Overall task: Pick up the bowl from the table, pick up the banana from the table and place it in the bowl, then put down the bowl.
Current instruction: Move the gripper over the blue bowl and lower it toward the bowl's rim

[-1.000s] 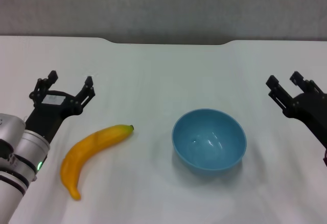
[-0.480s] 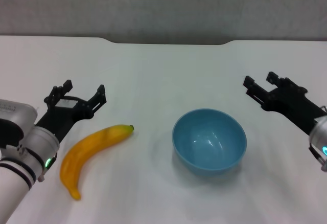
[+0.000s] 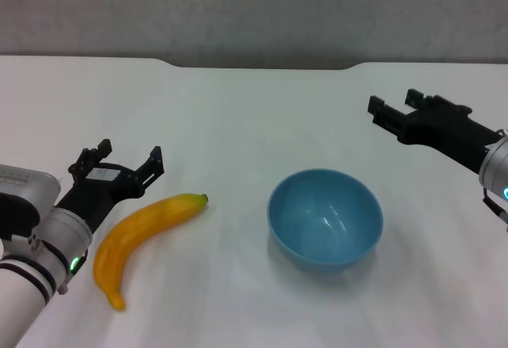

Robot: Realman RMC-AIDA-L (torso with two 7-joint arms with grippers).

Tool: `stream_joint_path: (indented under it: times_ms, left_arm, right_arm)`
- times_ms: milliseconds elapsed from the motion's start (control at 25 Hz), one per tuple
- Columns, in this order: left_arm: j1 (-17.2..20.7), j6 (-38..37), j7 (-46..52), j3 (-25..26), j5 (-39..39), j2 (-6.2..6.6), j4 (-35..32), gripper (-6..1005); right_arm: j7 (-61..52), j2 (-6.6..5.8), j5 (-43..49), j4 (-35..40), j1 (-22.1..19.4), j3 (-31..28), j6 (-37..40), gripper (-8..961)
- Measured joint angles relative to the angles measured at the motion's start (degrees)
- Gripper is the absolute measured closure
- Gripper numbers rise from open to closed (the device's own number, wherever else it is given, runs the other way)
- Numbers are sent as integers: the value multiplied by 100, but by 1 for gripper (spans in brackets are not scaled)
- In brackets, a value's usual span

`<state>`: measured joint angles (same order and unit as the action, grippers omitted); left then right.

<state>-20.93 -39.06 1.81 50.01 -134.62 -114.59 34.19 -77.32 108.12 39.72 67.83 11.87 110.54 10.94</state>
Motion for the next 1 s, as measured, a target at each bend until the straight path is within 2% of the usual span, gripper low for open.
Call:
stream_joint_path:
  times_ms: [120, 160, 200, 240, 320, 360, 400, 440, 480, 520, 640, 680, 760, 880, 1000]
  left_arm:
    - [12, 44, -3, 0, 3, -3, 0, 91]
    - [16, 74, -4, 0, 5, -4, 0, 91]
    - [18, 99, -5, 0, 8, -6, -4, 91]
    - [18, 117, -5, 2, 10, -9, -14, 91]
    - [17, 130, -6, 5, 11, -18, -51, 91]
    - [11, 132, -5, 7, 12, -25, -82, 91]
    - [3, 132, -5, 7, 13, -33, -105, 91]
    - [-3, 132, -5, 8, 15, -38, -117, 91]
    - [-9, 130, -5, 8, 16, -42, -131, 91]
    - [-13, 127, -6, 8, 15, -45, -134, 91]
    - [-4, 115, -6, 9, 16, -46, -135, 91]
    - [0, 110, -6, 14, 15, -46, -135, 91]
    - [-1, 109, -11, 62, 13, -63, -138, 91]
    - [-24, 113, -34, 142, 8, -109, -149, 91]
    - [-25, 119, -37, 149, 7, -115, -154, 91]
  right_arm:
    - [-815, -412, 29, -225, 303, 334, 264, 245]
    - [-1543, -639, 265, -514, 563, 460, 695, 245]
    - [-1543, -639, 265, -514, 563, 460, 695, 245]
    - [-1929, -703, 483, -702, 691, 477, 928, 245]
    - [-2903, -757, 1279, -1186, 1039, 397, 1515, 246]
    - [-3400, -731, 1843, -1455, 1227, 251, 1827, 246]
    - [-4307, -603, 3027, -1895, 1539, -169, 2352, 246]
    - [-4307, -603, 3027, -1895, 1539, -169, 2352, 246]
    - [-4622, -496, 3646, -1986, 1618, -448, 2528, 246]
    - [-4901, -351, 4329, -2063, 1686, -783, 2695, 247]
    - [-5419, 192, 6364, -1932, 1709, -2022, 3149, 247]
    - [-5539, 402, 7013, -1759, 1687, -2512, 3310, 247]
    - [-5773, 695, 8258, -1356, 1635, -3293, 3619, 247]
    - [-6050, 729, 9109, -1083, 1620, -3579, 3761, 248]
    - [-6208, 696, 9203, -1091, 1737, -3576, 3812, 248]
